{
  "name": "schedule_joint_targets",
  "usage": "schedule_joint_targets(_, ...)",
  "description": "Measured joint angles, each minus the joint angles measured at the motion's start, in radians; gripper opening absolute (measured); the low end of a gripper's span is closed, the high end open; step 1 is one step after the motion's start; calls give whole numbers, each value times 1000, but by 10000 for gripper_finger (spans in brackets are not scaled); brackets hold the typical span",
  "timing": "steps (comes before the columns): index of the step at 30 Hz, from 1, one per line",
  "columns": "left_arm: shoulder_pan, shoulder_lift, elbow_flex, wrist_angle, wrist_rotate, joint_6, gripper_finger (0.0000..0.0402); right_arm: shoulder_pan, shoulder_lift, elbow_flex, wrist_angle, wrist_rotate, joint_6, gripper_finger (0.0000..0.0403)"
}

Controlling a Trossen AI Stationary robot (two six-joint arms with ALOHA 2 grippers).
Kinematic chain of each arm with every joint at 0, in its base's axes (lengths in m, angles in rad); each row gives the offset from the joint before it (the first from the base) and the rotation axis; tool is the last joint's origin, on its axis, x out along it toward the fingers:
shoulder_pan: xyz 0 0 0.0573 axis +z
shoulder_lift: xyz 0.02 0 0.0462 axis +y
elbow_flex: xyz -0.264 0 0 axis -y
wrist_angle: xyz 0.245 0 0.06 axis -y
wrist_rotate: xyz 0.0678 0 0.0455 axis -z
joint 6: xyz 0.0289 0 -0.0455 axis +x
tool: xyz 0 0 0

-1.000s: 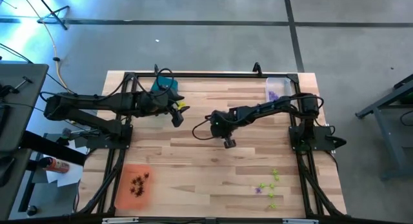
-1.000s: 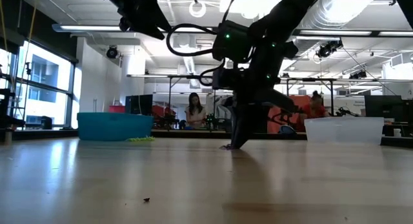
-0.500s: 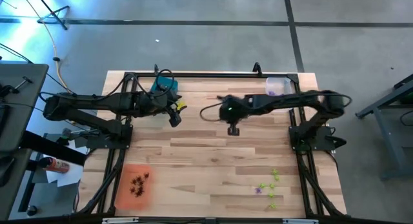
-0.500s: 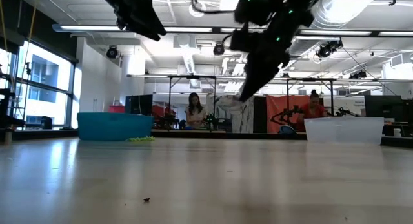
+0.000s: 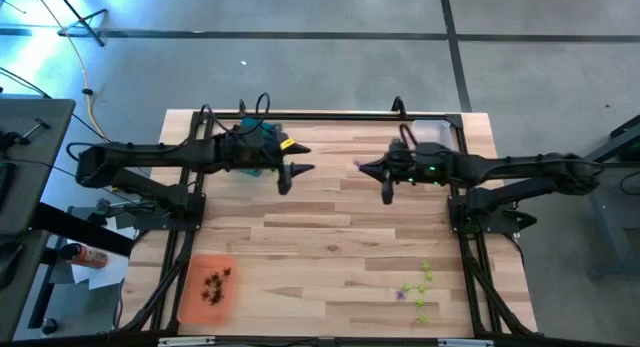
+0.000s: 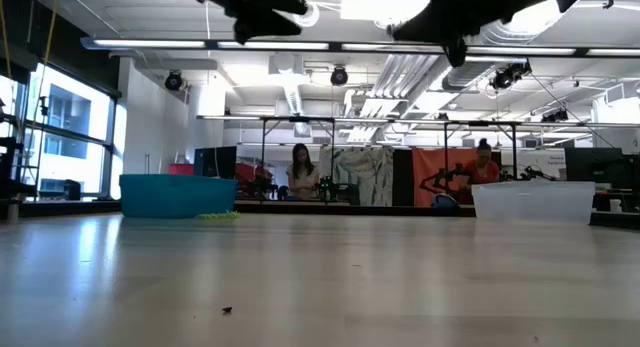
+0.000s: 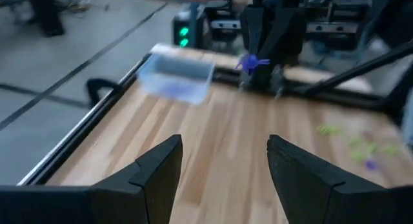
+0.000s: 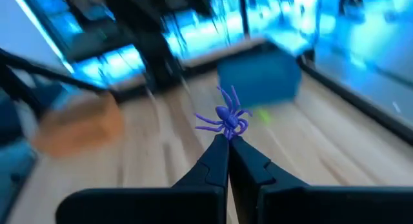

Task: Sort Halloween decoration
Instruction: Put the purple spider toy into the transparent bin

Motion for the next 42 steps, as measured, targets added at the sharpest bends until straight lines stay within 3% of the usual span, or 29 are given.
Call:
schedule_joint_targets(8, 26, 143, 0, 236, 178, -73, 211, 22, -36, 14, 58, -1, -83, 0)
schedule_joint_targets(16, 26, 178, 0, 263, 183, -103, 211, 18, -35, 15, 44, 1, -86, 0)
schedule_joint_targets(20, 36, 145, 0, 252, 184, -94, 211, -28, -42, 16, -104, 145, -34, 0)
schedule_joint_targets(25, 65, 92, 0, 183, 182, -85, 211, -168, -34, 16, -472, 370, 170, 0)
schedule_joint_targets(29, 94, 50, 0, 124, 179, -84, 211, -338, 9, 16, -758, 439, 387, 0)
schedule_joint_targets(31, 108, 38, -1, 105, 178, -85, 211, -427, 42, 16, -840, 437, 441, 0)
schedule_joint_targets(35, 130, 22, 0, 102, 147, -85, 211, -581, 126, 16, -828, 374, 430, 0)
schedule_joint_targets(42, 143, 18, 0, 94, 83, -100, 211, -751, 328, 16, -825, 280, 438, 0)
